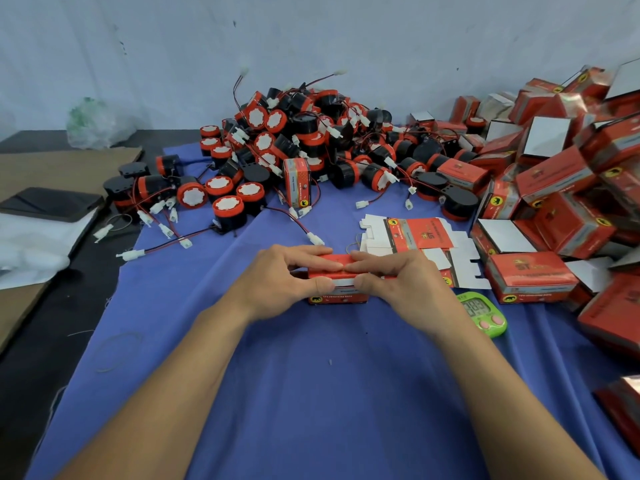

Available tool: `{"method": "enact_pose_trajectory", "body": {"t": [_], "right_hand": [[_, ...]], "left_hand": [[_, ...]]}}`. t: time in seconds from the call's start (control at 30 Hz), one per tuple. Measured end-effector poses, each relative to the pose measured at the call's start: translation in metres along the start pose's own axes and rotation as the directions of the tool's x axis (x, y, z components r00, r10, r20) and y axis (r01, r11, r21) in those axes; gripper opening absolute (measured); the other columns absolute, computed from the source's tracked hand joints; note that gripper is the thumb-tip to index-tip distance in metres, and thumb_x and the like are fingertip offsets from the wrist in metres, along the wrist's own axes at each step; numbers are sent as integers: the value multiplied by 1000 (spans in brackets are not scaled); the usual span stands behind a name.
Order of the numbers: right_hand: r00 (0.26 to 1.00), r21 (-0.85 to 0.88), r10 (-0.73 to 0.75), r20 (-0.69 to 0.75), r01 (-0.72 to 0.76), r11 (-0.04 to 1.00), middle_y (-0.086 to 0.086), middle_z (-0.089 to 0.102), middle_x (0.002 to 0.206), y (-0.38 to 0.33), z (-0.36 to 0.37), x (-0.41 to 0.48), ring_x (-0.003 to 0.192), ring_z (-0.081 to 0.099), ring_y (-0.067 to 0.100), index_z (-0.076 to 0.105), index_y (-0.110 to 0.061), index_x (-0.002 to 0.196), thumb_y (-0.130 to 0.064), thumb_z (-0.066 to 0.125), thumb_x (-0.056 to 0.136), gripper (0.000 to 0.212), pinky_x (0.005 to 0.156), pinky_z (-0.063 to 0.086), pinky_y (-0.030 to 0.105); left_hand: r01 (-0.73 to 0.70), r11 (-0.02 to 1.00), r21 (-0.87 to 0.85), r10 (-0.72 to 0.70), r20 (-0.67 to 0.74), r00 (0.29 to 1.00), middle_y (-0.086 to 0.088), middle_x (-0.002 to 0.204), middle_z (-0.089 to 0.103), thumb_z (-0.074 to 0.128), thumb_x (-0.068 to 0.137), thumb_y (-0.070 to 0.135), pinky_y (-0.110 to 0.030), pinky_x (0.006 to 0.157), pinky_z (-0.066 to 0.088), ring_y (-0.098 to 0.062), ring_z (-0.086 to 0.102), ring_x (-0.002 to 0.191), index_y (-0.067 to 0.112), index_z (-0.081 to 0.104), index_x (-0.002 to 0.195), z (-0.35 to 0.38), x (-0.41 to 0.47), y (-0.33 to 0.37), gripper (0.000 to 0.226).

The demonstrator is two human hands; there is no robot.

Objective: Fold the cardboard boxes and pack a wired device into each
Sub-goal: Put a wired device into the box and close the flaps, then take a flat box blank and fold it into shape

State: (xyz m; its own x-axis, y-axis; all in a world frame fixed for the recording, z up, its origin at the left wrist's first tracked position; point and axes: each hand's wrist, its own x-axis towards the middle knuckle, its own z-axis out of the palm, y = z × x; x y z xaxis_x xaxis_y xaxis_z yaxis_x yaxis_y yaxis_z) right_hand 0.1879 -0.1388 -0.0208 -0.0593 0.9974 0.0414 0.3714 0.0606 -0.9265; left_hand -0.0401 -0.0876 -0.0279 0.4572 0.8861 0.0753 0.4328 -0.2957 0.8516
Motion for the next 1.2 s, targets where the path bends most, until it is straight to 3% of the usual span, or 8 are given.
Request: {"method": "enact_pose_trajectory", "body": {"t": [0.17,0.3,0.5,0.63,0.77,0.83,0.93,1.2], "right_hand": [[995,-310,-78,-66,54,949,-18,70,127,-10,4,-9,114,65,3,78,-35,115,-21,71,96,24,86,48,10],[962,-801,-264,74,215,559,-9,67,124,-17,15,-28,109,64,24,62,-31,130,-17,55,99,35,79,55,43],[895,-915,-442,57,224,336,22,69,127,-6,36,-49,113,69,42,67,4,128,-5,35,80,58,87,61,46],[888,-723,-455,-70,269,636,13,70,129,3,36,-42,114,68,32,69,-9,127,4,66,82,47,88,59,41],[944,-433,-263,-198,156,888,-16,68,112,13,34,-37,96,60,2,45,-50,135,-28,70,84,61,79,50,22],[979,-381,-147,-138,85,921,-21,60,129,17,31,-33,111,58,0,26,-52,150,-33,72,84,83,93,49,23],[981,-361,-153,-117,102,927,-20,51,142,18,31,-29,125,53,4,36,-39,150,-27,73,85,76,104,46,26],[998,-211,43,-51,-53,976,-10,67,98,-13,-23,-18,80,66,12,61,-31,106,-24,89,63,51,68,55,28]], "left_hand": [[50,998,-39,-52,-62,997,34,129,65,67,95,53,-31,108,48,14,56,120,47,81,103,5,0,3,17],[38,997,-66,-43,-80,996,29,129,65,75,95,31,-32,104,52,7,58,123,54,80,94,11,0,1,24],[22,999,-33,-27,-160,987,29,116,68,73,94,26,-22,94,51,6,61,114,49,75,97,22,-2,2,23],[45,997,57,-37,-145,989,22,123,59,65,100,33,-8,88,45,3,58,106,47,57,130,30,-2,7,33],[54,998,-16,-55,-125,991,18,124,64,71,93,31,-11,86,49,-4,62,106,45,61,127,29,-2,12,39],[34,999,9,-33,-91,995,25,122,62,65,82,40,-11,86,50,2,61,105,53,58,128,32,-3,14,48],[10,999,47,-7,-69,998,29,121,57,63,78,48,-5,81,46,10,58,103,58,53,128,37,-5,14,52],[42,867,-497,-138,-157,978,4,117,74,57,86,40,-28,88,54,-10,69,111,31,66,127,37,4,11,43]]}}
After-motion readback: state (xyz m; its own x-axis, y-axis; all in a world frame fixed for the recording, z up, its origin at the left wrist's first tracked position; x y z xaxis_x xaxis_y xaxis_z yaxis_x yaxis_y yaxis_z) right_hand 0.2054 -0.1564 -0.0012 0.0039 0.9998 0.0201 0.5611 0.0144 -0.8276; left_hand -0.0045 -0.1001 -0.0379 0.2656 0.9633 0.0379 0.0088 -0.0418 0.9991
